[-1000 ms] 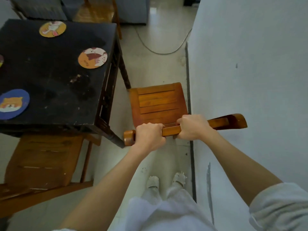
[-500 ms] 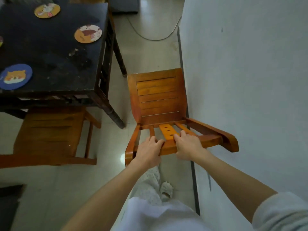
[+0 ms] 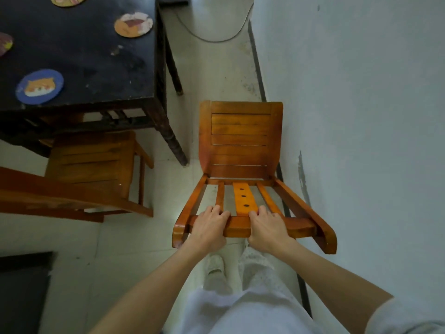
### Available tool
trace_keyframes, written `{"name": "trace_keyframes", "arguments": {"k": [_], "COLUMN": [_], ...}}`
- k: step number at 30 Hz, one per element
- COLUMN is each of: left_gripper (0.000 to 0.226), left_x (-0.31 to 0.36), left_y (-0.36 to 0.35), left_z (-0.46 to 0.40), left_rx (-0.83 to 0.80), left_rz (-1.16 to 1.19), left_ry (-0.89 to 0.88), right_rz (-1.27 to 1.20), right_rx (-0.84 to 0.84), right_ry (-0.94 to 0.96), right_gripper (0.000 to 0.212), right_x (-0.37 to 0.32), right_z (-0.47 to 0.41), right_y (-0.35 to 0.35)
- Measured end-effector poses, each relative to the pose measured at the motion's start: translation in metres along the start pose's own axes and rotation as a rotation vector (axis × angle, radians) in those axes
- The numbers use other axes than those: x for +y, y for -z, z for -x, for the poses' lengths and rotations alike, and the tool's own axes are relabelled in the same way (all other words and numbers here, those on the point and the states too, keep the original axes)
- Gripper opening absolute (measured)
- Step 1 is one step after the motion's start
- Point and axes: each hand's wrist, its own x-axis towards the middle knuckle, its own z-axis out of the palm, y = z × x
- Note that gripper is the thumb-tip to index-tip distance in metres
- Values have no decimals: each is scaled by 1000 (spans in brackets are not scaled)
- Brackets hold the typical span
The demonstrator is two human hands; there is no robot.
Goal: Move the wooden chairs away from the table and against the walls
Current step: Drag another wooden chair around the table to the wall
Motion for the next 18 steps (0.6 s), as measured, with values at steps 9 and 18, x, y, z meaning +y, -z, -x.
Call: {"name": "trace_keyframes", "arguments": {"k": [9, 18], "left_gripper": [34, 37], "left_x": [-18, 4], "left_y": [8, 5], "left_z": [61, 98], "left_rx": [-58, -138], "left_rz": [-30, 4], "left_ry": [-129, -190], "right_rz": [-2, -1], "right_rx": [15, 48], "right_ry": [-29, -28], "right_gripper": [33, 30], "right_x": [-44, -38], "right_z": [53, 97], "right_y": [-18, -31]}}
